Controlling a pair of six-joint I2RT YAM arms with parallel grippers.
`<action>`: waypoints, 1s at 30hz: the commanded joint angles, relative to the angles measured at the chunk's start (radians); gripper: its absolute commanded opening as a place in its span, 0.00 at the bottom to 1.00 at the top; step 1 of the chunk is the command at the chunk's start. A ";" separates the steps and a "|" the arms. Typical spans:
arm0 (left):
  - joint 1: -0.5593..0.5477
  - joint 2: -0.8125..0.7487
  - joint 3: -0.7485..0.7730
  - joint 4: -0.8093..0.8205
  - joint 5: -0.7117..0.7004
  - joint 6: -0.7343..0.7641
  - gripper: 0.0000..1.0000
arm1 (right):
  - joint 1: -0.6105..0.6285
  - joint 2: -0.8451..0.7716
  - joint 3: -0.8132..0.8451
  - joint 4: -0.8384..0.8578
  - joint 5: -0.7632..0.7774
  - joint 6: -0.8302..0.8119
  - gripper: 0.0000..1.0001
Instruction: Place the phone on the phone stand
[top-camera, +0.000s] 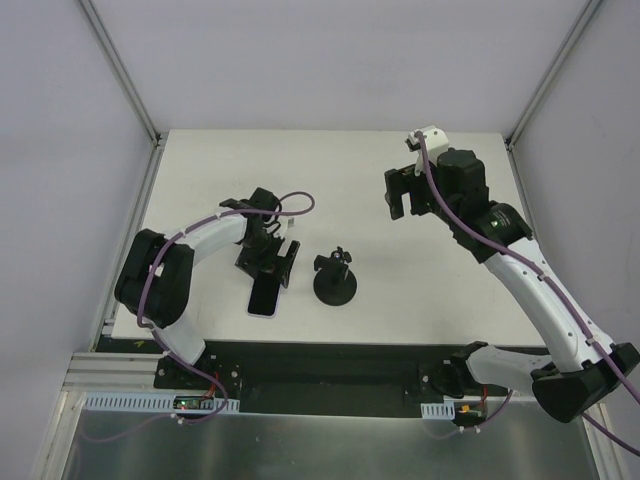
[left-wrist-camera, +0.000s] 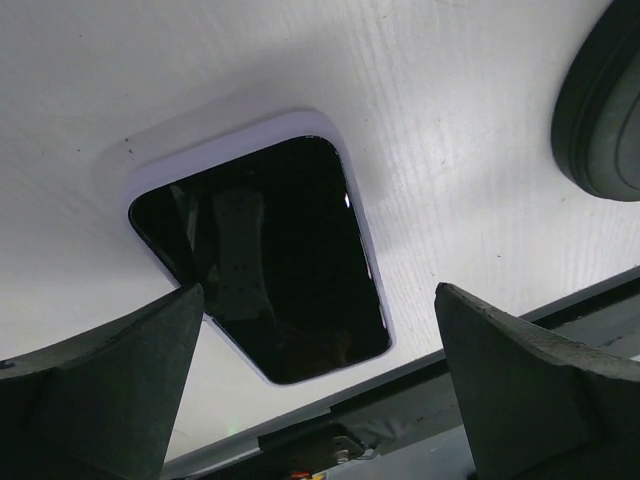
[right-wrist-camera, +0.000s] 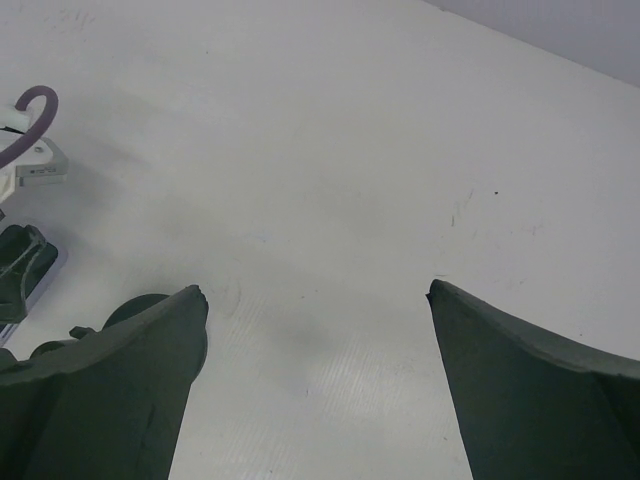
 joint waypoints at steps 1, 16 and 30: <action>-0.025 0.001 0.010 -0.052 -0.104 0.017 0.99 | 0.001 -0.012 -0.002 0.049 -0.013 -0.010 0.96; -0.070 0.011 0.010 -0.052 -0.266 -0.033 0.99 | 0.001 0.021 0.021 0.032 -0.010 0.007 0.96; -0.093 0.109 0.030 -0.062 -0.320 -0.082 0.99 | 0.002 0.034 0.037 0.021 -0.001 0.030 0.96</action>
